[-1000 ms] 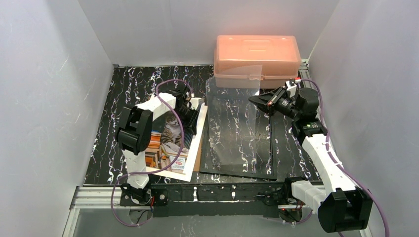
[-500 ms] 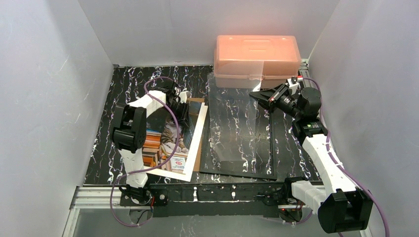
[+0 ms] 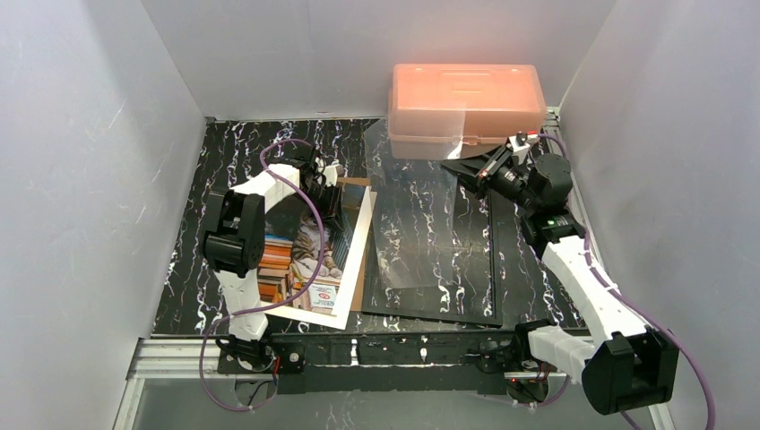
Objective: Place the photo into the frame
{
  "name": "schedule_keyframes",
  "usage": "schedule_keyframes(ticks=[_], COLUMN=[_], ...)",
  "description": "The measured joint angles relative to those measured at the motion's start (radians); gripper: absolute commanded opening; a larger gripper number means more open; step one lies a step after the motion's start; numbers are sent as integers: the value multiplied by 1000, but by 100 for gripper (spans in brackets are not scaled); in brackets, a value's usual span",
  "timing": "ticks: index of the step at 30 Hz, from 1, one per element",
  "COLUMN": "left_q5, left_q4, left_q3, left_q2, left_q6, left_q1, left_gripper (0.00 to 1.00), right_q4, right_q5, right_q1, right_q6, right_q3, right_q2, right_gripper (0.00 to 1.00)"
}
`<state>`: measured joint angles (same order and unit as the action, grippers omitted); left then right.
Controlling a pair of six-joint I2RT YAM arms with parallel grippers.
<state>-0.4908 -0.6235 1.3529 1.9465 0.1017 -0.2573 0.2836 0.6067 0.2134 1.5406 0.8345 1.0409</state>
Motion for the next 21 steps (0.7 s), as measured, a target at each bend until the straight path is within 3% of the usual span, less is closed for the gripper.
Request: schedule_keyframes(ticks=[10,21], left_q5=[4,10], left_q4=[2,2], left_q3=[0,0], left_q2=[0,0], left_q6=[3,-3], left_q1=[0,0], left_gripper=[22,23], right_q4=[47,-38], right_q5=[-74,-79], right_q1=[203,142], right_q6=[2,-166], right_q3=[34,-12], right_q2=[138,140], right_gripper=[1,1])
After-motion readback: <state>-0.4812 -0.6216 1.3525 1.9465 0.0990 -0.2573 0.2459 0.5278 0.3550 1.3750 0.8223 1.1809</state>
